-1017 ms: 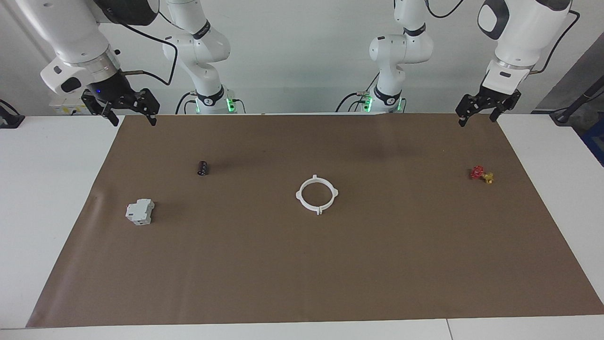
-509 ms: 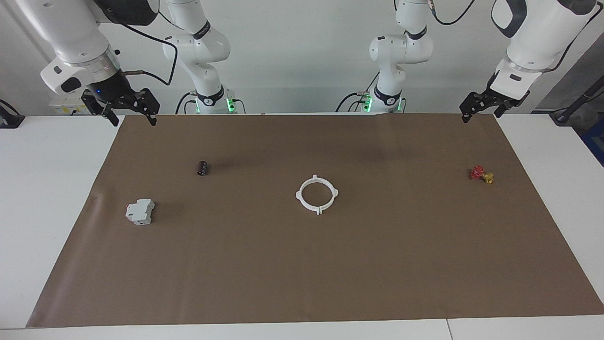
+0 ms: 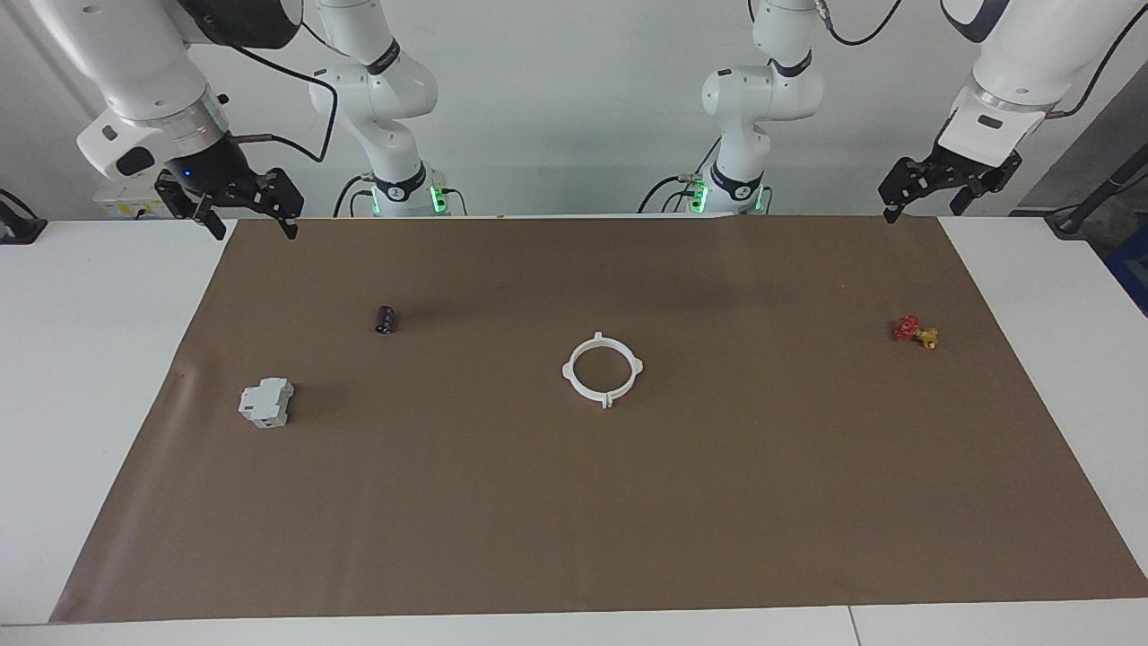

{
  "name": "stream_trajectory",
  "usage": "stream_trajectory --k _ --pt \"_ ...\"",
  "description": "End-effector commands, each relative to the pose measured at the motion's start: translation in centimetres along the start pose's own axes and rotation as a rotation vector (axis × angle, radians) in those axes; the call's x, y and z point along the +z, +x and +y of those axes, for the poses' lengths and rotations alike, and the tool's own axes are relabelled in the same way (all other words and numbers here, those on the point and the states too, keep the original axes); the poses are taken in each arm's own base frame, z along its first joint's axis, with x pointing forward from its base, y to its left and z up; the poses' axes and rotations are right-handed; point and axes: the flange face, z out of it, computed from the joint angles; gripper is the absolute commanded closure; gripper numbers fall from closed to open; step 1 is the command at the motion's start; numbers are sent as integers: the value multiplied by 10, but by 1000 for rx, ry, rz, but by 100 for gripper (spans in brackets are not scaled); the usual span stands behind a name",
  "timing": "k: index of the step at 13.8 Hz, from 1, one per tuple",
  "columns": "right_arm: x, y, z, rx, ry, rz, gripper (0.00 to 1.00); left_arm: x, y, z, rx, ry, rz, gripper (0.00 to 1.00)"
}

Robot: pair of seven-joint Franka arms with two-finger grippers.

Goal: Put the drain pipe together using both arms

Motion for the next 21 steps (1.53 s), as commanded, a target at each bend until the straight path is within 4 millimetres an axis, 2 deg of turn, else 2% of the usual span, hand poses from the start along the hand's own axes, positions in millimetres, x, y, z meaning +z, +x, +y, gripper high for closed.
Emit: stream_trajectory --k 1,6,11,14,16,19,21 --pt "1 -5 1 -14 12 -6 0 -2 -2 -8 54 -60 36 0" --pt "0 -5 1 -14 12 -5 0 -3 2 0 65 -57 58 0" --pt "0 -5 1 -14 12 -3 0 -9 4 -4 57 -85 101 0" --pt "0 -5 1 -14 12 0 0 -8 5 20 72 -82 95 0" --pt "-1 -6 1 -12 12 1 0 -8 5 25 34 -83 93 0" --pt "-1 -6 2 -12 12 0 0 -9 4 48 -49 -85 88 0" --pt "0 -6 1 -12 12 -2 0 -9 4 49 -39 -85 89 0"
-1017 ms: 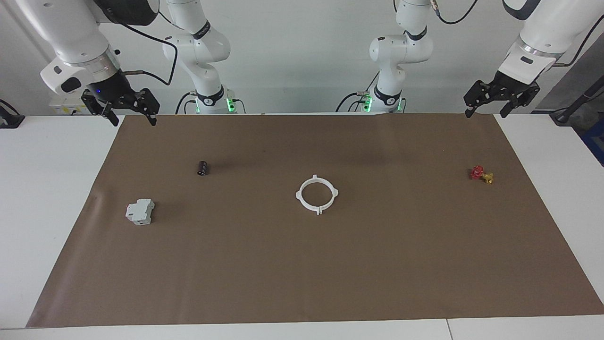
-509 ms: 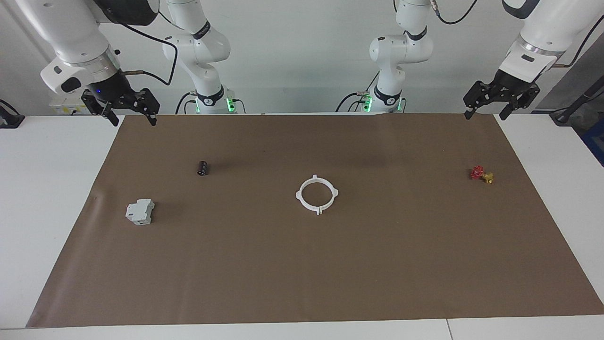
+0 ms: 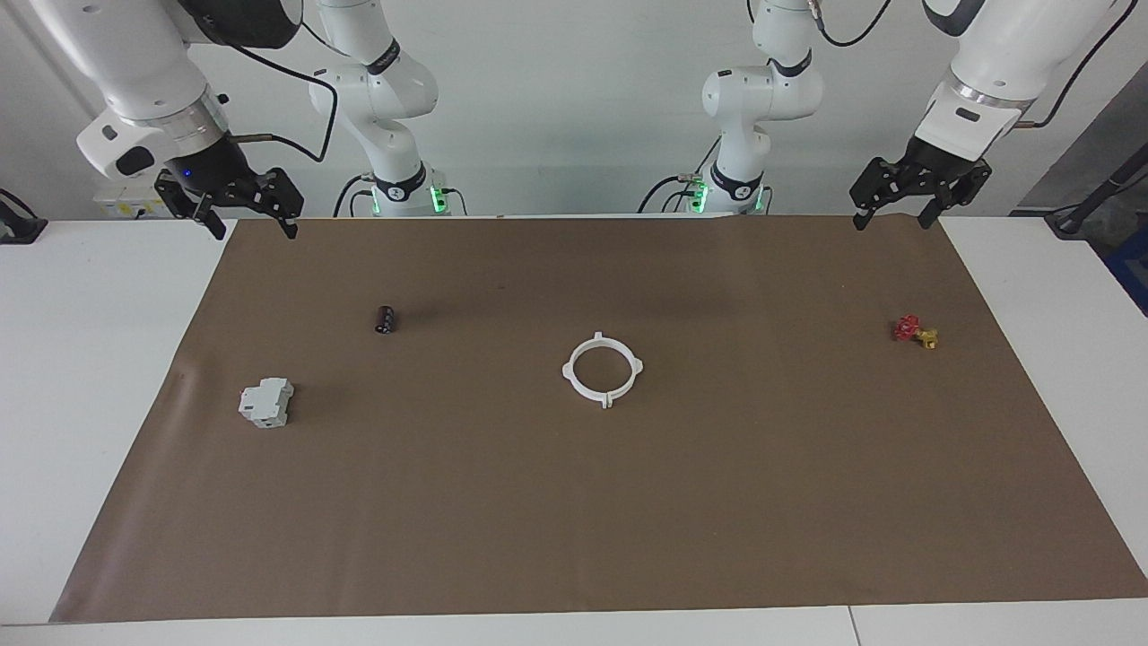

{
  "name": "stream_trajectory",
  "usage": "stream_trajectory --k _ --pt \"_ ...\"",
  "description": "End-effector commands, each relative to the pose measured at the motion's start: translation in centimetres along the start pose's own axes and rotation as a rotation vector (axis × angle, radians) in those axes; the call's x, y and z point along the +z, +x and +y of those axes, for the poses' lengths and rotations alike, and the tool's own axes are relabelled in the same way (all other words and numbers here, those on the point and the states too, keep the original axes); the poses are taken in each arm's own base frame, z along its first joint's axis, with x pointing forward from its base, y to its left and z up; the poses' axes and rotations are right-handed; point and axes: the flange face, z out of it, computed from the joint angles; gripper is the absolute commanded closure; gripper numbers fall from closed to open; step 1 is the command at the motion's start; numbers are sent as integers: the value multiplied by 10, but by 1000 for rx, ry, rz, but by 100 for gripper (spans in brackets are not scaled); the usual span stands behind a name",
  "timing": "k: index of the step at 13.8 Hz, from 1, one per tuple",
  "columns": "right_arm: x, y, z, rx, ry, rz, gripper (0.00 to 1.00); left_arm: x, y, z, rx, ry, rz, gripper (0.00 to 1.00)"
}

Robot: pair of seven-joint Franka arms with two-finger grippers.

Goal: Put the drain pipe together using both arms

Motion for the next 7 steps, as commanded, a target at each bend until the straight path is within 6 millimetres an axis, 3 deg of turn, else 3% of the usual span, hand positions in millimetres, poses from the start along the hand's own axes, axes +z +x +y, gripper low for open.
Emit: stream_trajectory --k 1,7 --pt "1 -6 2 -11 13 -5 0 -1 -4 1 -19 -12 17 0" --pt "0 -6 2 -11 13 -2 0 -1 -5 6 -11 -11 17 0"
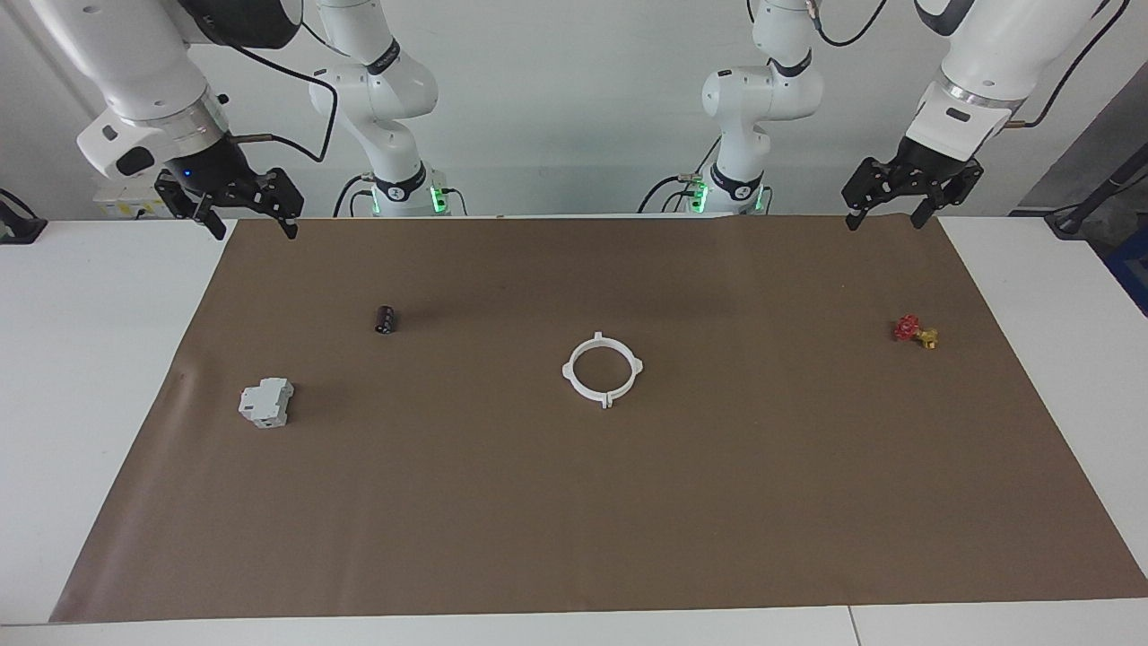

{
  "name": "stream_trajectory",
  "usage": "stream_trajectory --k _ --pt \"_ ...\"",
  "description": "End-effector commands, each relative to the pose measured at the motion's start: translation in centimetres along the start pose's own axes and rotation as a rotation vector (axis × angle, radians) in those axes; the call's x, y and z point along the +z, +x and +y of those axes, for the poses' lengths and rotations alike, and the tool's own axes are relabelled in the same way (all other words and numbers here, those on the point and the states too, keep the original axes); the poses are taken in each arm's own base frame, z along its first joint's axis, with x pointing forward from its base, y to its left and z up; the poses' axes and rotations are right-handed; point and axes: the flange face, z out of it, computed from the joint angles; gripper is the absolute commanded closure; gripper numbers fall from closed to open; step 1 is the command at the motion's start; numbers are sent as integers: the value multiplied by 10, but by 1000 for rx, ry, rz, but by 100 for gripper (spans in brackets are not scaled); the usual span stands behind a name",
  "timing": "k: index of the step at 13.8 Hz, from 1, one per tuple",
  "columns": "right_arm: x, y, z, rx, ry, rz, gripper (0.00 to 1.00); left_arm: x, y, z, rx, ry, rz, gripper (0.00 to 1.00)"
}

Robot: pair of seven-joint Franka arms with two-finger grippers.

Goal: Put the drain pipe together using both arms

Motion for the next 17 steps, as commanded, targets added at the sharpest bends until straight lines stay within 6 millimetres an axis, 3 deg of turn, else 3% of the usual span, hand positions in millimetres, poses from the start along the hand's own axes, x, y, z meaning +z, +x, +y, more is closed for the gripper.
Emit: stream_trajectory --k 1,5,10,17 --pt "0 -6 1 -11 14 -2 0 -1 -5 3 -14 -12 17 0" --pt "0 -6 2 -11 13 -2 0 0 -5 3 -14 -12 17 0" --pt "0 -6 2 -11 13 -2 0 31 -3 -4 -30 -14 59 0" --pt "0 -6 1 -11 14 -2 0 37 3 -1 -32 -14 69 0"
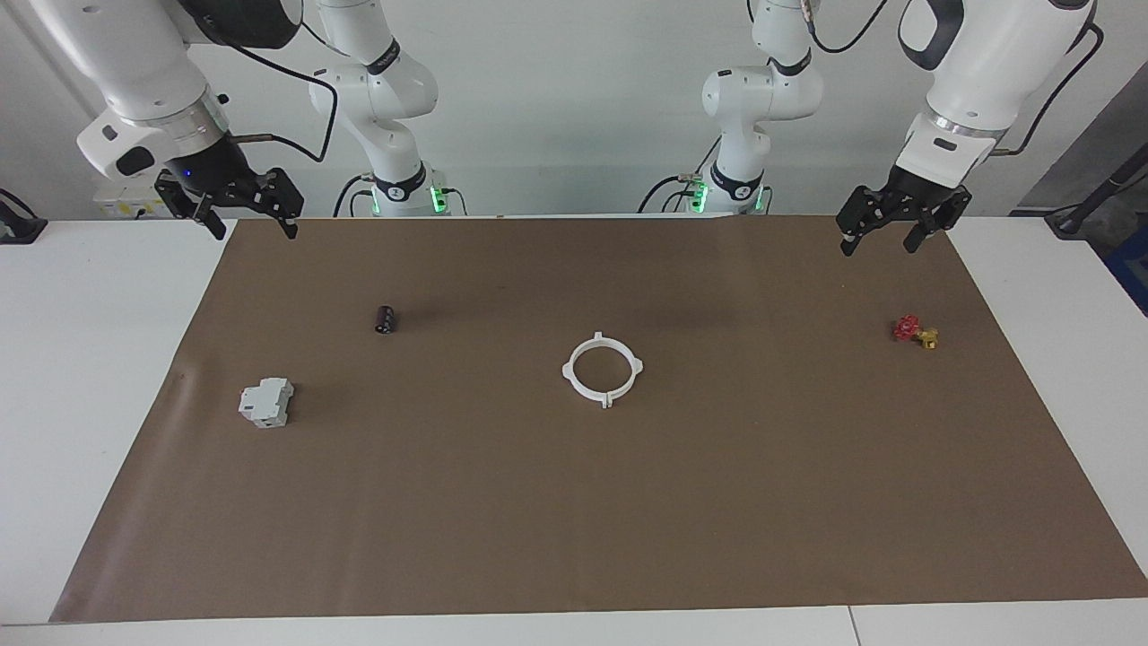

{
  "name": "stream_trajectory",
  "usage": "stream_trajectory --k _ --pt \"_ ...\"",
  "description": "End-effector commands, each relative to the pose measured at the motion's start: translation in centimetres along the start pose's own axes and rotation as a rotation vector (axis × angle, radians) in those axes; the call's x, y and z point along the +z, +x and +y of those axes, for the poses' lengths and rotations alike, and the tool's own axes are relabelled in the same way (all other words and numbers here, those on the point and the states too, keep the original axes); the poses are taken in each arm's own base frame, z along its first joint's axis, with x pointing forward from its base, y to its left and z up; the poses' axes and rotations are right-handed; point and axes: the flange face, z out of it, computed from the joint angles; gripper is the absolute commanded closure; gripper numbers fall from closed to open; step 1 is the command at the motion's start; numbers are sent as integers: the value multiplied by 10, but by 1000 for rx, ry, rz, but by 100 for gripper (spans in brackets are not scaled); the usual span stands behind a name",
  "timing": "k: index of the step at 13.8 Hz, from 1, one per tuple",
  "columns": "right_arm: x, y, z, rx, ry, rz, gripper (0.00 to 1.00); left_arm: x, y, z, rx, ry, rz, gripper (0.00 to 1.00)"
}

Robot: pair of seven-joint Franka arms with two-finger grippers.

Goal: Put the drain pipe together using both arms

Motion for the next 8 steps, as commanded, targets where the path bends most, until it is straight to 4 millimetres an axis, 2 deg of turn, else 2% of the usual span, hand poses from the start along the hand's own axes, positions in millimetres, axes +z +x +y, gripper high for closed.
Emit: stream_trajectory --k 1,8 --pt "0 -6 1 -11 14 -2 0 -2 -4 4 -11 -13 27 0" --pt "0 -6 1 -11 14 -2 0 -3 -6 5 -8 -9 16 0"
